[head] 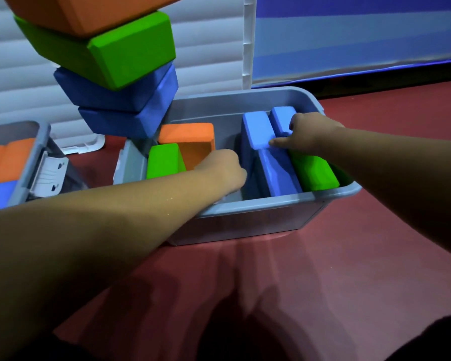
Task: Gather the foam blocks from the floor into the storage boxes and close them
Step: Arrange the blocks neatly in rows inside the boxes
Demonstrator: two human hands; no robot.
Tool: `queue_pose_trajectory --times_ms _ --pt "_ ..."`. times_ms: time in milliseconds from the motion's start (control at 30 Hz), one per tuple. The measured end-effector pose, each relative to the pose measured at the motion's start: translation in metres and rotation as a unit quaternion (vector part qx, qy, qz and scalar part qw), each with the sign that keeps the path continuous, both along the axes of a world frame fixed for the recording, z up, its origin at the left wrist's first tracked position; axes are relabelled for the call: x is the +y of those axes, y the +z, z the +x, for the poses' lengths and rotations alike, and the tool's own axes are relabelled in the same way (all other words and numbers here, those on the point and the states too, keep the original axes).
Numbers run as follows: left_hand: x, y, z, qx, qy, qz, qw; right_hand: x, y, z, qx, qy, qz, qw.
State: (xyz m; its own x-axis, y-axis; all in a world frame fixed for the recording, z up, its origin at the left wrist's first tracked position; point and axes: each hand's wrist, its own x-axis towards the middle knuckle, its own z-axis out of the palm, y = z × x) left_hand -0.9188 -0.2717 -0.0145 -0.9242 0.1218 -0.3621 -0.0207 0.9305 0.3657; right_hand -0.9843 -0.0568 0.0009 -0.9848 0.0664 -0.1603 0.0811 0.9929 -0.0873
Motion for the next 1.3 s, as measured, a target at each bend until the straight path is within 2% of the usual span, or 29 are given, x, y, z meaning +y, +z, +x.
queue_pose_trajectory --times_ms 67,133,367,533,733,867,1000,1067,1200,1300 --pt "-0.025 0.007 0.006 0.081 0.009 -0.072 0.994 -0.008 0.001 -0.003 0.01 0.004 -0.011 1.0" --pt "-0.048 0.012 0.012 0.118 0.03 -0.104 0.987 -0.021 0.002 -0.004 0.013 0.018 -0.018 1.0" --pt "-0.103 0.009 0.018 0.142 0.048 -0.2 0.968 -0.086 0.007 -0.006 0.031 0.103 -0.022 0.994" --pt "-0.117 0.001 0.017 0.092 0.124 -0.143 0.978 -0.133 0.001 -0.012 0.039 0.163 -0.055 0.984" --pt "-0.118 -0.012 0.0 0.103 0.141 -0.117 0.978 -0.17 -0.013 -0.026 0.027 0.191 -0.051 0.98" --pt "-0.12 -0.021 -0.003 0.082 0.147 -0.116 0.979 -0.181 -0.028 -0.031 -0.022 0.184 -0.022 0.982" --pt "-0.122 -0.025 -0.005 0.049 0.145 -0.125 0.98 -0.182 -0.03 -0.032 0.016 0.165 0.083 0.983" --pt "-0.122 -0.024 -0.006 0.028 0.139 -0.111 0.984 -0.182 -0.029 -0.031 0.018 0.147 0.106 0.983" --pt "-0.116 -0.025 -0.007 -0.022 0.115 -0.076 0.99 -0.17 -0.027 -0.025 0.015 0.095 0.03 0.995" --pt "-0.109 -0.015 -0.005 -0.019 0.105 -0.048 0.993 -0.155 -0.019 -0.023 0.035 0.036 -0.034 0.998"
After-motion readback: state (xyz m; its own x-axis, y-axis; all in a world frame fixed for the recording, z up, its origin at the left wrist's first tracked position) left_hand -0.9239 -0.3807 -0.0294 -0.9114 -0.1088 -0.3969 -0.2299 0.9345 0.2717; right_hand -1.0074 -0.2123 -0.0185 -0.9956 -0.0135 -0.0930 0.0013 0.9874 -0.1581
